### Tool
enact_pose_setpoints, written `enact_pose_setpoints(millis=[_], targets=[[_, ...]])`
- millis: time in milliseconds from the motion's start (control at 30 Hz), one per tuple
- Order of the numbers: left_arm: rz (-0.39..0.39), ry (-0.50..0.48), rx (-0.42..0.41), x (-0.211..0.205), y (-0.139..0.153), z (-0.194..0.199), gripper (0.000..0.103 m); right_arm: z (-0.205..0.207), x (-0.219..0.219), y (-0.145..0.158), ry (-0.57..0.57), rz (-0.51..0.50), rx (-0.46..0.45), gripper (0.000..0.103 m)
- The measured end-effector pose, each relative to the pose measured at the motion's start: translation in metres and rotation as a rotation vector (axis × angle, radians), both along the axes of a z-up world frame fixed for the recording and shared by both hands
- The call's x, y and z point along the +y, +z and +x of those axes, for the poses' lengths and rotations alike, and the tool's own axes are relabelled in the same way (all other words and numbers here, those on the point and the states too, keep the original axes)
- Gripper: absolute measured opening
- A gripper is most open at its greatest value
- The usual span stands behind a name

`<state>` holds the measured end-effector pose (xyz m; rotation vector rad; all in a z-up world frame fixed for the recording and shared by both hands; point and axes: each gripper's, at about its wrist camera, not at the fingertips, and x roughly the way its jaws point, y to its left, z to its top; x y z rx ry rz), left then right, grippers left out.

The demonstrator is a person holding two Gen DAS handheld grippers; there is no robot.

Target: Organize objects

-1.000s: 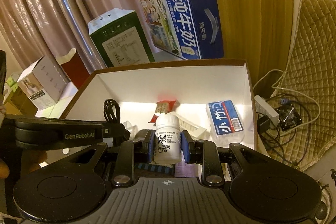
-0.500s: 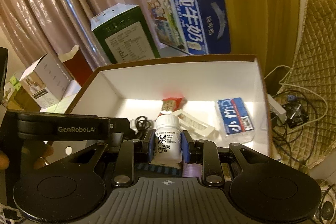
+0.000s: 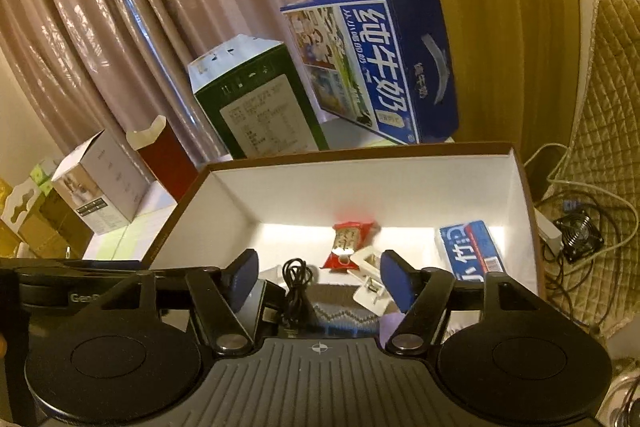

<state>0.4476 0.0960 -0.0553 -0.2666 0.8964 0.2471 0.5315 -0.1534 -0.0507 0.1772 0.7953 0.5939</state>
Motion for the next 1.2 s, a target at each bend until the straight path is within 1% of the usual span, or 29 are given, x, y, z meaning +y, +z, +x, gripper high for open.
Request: enact_pose_setpoints(millis=[33,67,100,167,267,400,767,1100,1200], targets=[[-0.002,-0.002,-0.002,0.0,0.001,-0.002,0.093,-0.001,-0.002,0.0,-0.003,-0.003,0.004,0.073],[-0.003,-0.004,-0.004,-0.001,0.002,-0.005,0.095,-0.003,-0.004,0.001,-0.006,-0.007,0.005,0.078],[0.0,-0.008,-0.007,-0.002,0.003,-0.008,0.096,-0.005,-0.006,0.001,-0.008,-0.013,0.006,0.084],[0.006,-0.02,-0.011,-0.006,0.005,-0.012,0.096,-0.01,-0.01,0.001,-0.019,-0.029,0.012,0.091],[0.002,-0.028,-0.019,-0.009,0.008,-0.019,0.096,-0.018,-0.018,0.001,-0.035,-0.041,0.025,0.096],[-0.001,-0.026,-0.027,-0.013,0.013,-0.026,0.099,-0.029,-0.027,0.004,-0.045,-0.053,0.031,0.101],[0.022,-0.023,-0.032,-0.028,0.023,-0.049,0.102,-0.058,-0.041,0.015,-0.051,-0.106,0.013,0.101],[0.056,0.014,-0.028,-0.05,0.033,-0.077,0.102,-0.083,-0.058,0.022,-0.034,-0.122,0.005,0.101],[0.059,0.026,-0.046,-0.057,0.038,-0.09,0.102,-0.092,-0.064,0.024,-0.021,-0.124,0.007,0.101]])
